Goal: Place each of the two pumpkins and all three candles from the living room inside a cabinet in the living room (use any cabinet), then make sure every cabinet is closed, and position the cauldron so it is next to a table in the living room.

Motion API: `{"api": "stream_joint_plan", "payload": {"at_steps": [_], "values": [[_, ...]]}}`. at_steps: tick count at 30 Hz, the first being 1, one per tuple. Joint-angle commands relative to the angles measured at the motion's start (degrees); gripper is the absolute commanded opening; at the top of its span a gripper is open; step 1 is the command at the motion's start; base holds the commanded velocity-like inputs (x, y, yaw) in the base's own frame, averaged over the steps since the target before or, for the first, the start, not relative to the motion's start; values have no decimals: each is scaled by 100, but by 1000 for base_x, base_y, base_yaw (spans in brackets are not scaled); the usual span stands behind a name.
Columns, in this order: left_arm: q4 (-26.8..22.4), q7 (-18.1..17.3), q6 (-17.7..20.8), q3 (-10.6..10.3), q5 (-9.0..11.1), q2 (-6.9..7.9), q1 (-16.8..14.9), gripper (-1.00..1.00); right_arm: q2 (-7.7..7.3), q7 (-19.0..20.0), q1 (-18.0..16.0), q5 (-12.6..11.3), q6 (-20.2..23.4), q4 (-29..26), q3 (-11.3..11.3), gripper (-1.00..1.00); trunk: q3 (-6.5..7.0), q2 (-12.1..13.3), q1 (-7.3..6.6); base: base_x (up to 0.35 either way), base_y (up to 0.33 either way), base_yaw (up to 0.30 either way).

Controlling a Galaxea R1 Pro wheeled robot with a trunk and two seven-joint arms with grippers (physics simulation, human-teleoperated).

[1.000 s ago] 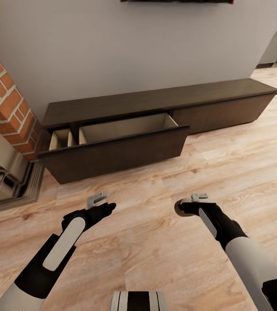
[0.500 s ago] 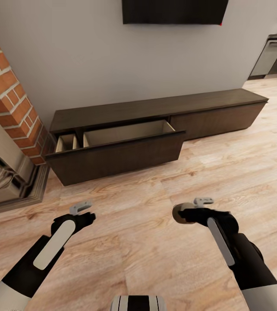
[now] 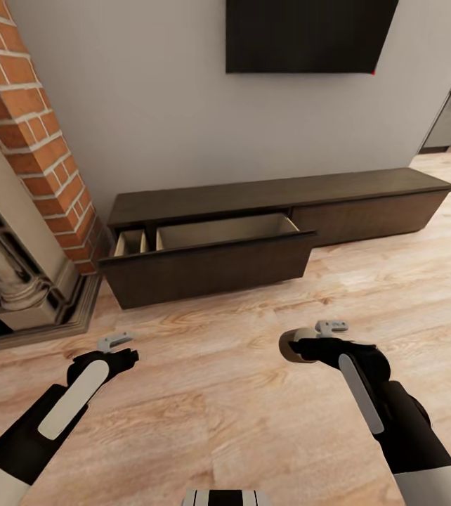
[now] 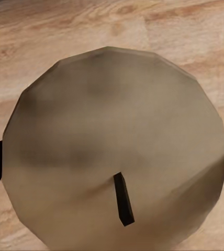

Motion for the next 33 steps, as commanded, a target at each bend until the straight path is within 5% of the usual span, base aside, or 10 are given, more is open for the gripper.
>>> {"api": "stream_joint_plan", "payload": {"at_steps": [1,15,33], "values": [[-5,46,5,-14,41,34,-5,100,-3,-41,1,-40,19,-8,10,-100,25,0,-3,0,0,192],[95,51,-252,-9,45,424,298,100,22,-52,40,-27,12,-4,35,-100,384,18,-39,0,0,244],[199,59,-542,3,41,452,697,100,61,-58,42,-14,19,-74,46,-100,616,36,-73,0,0,134]]}}
